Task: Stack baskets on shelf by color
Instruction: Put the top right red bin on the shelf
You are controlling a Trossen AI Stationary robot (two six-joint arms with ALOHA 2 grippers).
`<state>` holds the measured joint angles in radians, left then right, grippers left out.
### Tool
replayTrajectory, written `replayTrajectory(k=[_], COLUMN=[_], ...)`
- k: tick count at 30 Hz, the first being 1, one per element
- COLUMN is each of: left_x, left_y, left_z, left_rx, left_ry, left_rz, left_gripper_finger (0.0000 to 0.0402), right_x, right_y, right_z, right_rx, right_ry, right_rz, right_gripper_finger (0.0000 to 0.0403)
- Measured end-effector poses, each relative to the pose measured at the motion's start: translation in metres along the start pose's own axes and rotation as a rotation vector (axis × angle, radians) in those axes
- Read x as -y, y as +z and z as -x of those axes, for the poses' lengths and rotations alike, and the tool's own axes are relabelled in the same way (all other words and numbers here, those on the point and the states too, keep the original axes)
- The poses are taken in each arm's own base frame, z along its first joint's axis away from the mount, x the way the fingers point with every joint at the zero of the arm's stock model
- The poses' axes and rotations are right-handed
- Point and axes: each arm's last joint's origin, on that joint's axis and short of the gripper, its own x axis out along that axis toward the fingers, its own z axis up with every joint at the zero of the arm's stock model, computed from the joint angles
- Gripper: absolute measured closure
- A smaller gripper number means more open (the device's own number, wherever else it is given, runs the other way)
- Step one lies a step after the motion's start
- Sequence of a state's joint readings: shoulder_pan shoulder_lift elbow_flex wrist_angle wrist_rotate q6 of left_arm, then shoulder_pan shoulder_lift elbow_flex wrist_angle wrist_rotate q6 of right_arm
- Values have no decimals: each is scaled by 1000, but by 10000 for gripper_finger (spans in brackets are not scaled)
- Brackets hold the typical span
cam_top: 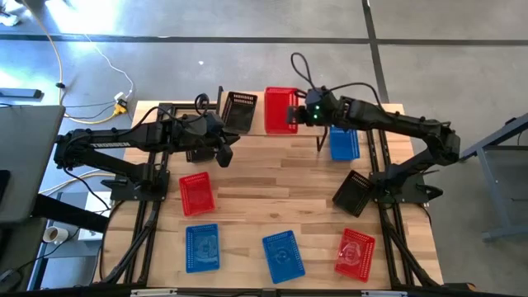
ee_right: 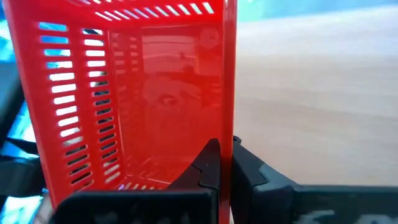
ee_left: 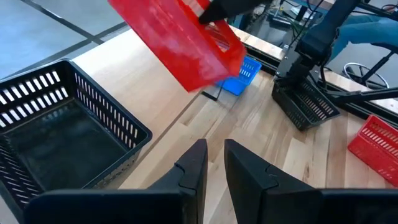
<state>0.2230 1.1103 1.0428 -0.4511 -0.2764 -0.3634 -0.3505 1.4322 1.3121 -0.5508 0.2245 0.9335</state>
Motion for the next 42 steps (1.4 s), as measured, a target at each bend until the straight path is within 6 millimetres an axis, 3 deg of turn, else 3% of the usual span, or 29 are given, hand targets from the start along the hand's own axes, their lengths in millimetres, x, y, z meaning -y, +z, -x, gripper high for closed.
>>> replayTrajectory(k=[9, 16, 28, 42], left_x=[0, 0, 0, 0], left_y=[0, 0, 0, 0], left_z=[0, 0, 0, 0], left_rx=[0, 1, 1, 1], left_ry=[0, 4, 4, 4], left_rz=[0, 0, 0, 1], left_gripper_finger=[355, 355, 355, 355], right_x=[-5, -14, -11, 1], right_y=[30, 56, 39, 35], right_z=[8, 7, -48, -70], right_rx=[59, -7, -234, -311], right_ry=[40, -73, -170, -233], right_rz=[-3, 52, -26, -88], right_gripper_finger=[403, 403, 403, 403])
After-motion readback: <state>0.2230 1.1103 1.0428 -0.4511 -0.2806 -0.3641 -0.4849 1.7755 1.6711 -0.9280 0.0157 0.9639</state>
